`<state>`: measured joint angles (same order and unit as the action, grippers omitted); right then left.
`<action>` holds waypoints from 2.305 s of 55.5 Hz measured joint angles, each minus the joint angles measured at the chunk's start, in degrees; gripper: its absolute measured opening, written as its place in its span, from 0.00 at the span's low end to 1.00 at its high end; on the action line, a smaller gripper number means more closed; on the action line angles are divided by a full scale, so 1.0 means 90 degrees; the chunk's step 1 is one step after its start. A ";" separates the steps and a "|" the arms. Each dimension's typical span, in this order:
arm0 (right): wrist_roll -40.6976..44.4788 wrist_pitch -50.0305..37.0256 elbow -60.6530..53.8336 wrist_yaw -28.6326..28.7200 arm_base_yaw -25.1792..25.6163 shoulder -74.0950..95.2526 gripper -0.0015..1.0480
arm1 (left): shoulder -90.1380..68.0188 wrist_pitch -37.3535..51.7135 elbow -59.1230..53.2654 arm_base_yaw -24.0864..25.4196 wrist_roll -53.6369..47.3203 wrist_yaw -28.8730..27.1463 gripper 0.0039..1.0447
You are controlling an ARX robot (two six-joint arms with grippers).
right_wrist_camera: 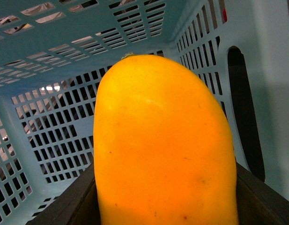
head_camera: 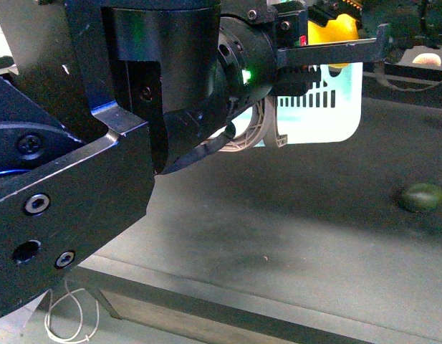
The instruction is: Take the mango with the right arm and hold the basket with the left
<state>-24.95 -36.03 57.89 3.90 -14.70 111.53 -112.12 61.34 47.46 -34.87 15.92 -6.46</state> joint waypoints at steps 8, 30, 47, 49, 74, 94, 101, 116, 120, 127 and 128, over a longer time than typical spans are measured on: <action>-0.0017 0.0051 0.0153 -0.0153 -0.0015 0.0206 0.59 | 0.0000 0.0000 0.0000 0.0000 0.0002 0.0000 0.05; -0.0100 -0.0095 0.0192 -0.0406 0.0002 0.0398 0.89 | 0.0000 0.0000 0.0000 0.0000 0.0002 0.0002 0.05; -0.0571 -0.0525 -0.0474 -0.0335 0.0204 -0.0466 0.92 | -0.0061 0.0000 -0.0017 0.0002 0.0056 0.0017 0.05; -0.0665 -0.0559 -0.0646 -0.0359 0.0277 -0.0690 0.92 | -0.0061 0.0000 -0.0017 0.0007 0.0046 -0.0005 0.05; -0.0748 -0.0444 -0.3752 -0.0459 0.2086 -0.3951 0.92 | -0.0066 0.0000 -0.0017 0.0012 0.0078 0.0017 0.05; -0.0483 0.0270 -0.4624 -0.0204 0.2975 -0.5445 0.92 | -0.0066 0.0000 -0.0017 0.0000 0.0049 0.0000 0.05; -0.0469 0.0270 -0.4624 -0.0189 0.2975 -0.5445 0.92 | -0.0066 0.0000 -0.0017 0.0007 0.0080 0.0000 0.05; 0.2074 -0.1688 -0.5508 0.0673 0.2781 -0.5683 0.58 | -0.0068 0.0000 -0.0017 0.0005 0.0073 0.0010 0.05; 0.2361 -0.1554 -0.5649 0.0534 0.2684 -0.5967 0.47 | -0.0068 0.0000 -0.0019 0.0005 0.0073 0.0007 0.05; 0.2625 -0.1717 -0.6025 0.0357 0.2467 -0.6244 0.26 | -0.0068 0.0000 -0.0019 0.0005 0.0070 0.0002 0.05; 0.2633 -0.1695 -0.6052 0.0345 0.2450 -0.6268 0.24 | -0.0068 0.0000 -0.0019 0.0005 0.0073 0.0002 0.05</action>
<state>-1.26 -51.29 3.42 7.01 7.35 55.11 -112.73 61.34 47.29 -34.83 16.58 -6.44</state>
